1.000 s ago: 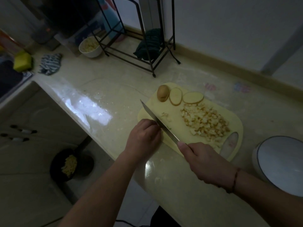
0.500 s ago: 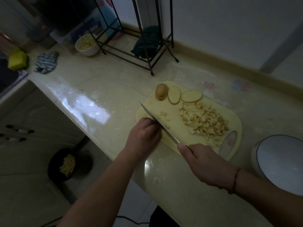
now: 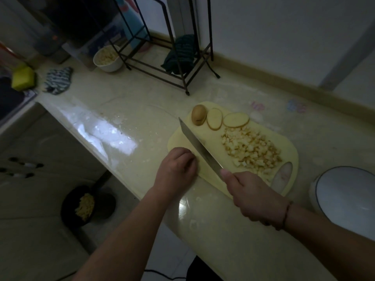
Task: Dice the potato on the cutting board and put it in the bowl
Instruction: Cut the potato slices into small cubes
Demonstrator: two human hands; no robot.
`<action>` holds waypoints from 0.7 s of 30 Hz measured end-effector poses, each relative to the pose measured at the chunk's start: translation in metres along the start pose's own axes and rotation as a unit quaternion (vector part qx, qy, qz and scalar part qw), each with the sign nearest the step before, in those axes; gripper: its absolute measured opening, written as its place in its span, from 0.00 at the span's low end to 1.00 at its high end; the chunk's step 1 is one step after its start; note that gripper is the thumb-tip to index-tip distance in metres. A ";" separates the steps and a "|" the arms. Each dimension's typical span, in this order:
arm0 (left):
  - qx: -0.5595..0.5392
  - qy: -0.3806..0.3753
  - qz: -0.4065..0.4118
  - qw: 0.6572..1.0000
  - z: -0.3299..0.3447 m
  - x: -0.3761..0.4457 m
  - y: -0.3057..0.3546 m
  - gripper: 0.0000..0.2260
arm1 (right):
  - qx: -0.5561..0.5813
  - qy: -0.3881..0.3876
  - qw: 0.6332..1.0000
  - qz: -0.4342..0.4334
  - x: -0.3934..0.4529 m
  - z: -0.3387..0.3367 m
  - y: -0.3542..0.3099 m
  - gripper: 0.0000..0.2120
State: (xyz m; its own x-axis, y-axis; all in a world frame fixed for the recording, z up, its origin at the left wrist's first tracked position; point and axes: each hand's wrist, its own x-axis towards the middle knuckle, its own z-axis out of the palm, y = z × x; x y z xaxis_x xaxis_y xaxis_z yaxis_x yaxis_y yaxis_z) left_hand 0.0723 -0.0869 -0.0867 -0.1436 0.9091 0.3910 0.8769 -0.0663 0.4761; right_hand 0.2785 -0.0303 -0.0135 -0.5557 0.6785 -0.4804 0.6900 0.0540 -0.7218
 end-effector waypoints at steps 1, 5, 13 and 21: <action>-0.004 0.001 -0.012 1.000 -0.001 -0.002 0.000 0.08 | 0.004 0.000 1.000 -0.004 -0.001 0.000 -0.002 0.27; -0.013 0.010 -0.034 0.999 -0.008 -0.011 -0.002 0.09 | 0.000 -0.005 1.000 -0.012 -0.009 0.002 -0.006 0.29; 0.015 0.004 -0.015 1.000 -0.009 -0.010 0.001 0.07 | -0.027 -0.011 0.999 -0.026 -0.011 0.009 -0.009 0.27; 0.015 -0.012 0.002 1.000 -0.007 -0.006 -0.004 0.05 | -0.057 -0.002 0.997 -0.043 -0.011 0.013 -0.007 0.27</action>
State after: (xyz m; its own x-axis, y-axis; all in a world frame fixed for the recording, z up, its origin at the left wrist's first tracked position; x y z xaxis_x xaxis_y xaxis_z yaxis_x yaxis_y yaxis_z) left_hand 0.0667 -0.0953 -0.0850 -0.1282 0.9188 0.3733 0.8911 -0.0585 0.4500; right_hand 0.2737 -0.0476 -0.0100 -0.6163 0.6651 -0.4216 0.6880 0.1943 -0.6992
